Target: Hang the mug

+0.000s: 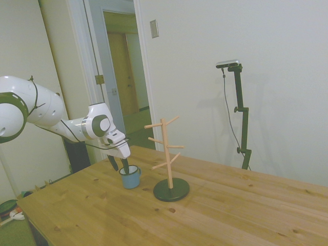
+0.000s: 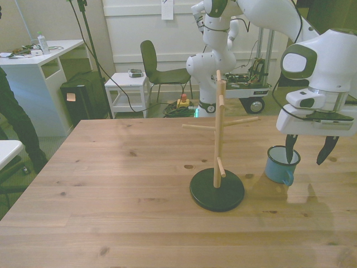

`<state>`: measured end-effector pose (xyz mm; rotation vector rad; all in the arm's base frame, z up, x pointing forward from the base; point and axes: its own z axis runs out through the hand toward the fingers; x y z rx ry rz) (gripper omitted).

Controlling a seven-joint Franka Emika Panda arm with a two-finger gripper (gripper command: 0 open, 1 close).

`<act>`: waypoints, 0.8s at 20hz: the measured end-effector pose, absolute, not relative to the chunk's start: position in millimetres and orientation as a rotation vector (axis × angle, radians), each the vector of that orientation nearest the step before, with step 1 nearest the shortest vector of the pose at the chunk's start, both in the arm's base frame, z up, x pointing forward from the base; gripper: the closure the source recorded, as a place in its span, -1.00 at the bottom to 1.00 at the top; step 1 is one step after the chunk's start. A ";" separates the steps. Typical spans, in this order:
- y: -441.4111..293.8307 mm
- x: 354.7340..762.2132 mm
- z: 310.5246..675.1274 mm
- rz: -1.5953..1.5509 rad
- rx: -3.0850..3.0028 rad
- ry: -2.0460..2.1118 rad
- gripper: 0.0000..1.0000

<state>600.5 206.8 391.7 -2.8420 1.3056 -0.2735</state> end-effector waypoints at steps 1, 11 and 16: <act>206.1 600.9 390.8 -0.273 -2.842 1.308 1.00; 194.0 605.2 389.5 -0.289 -2.831 1.333 1.00; 192.7 604.7 388.8 -0.290 -2.834 1.333 1.00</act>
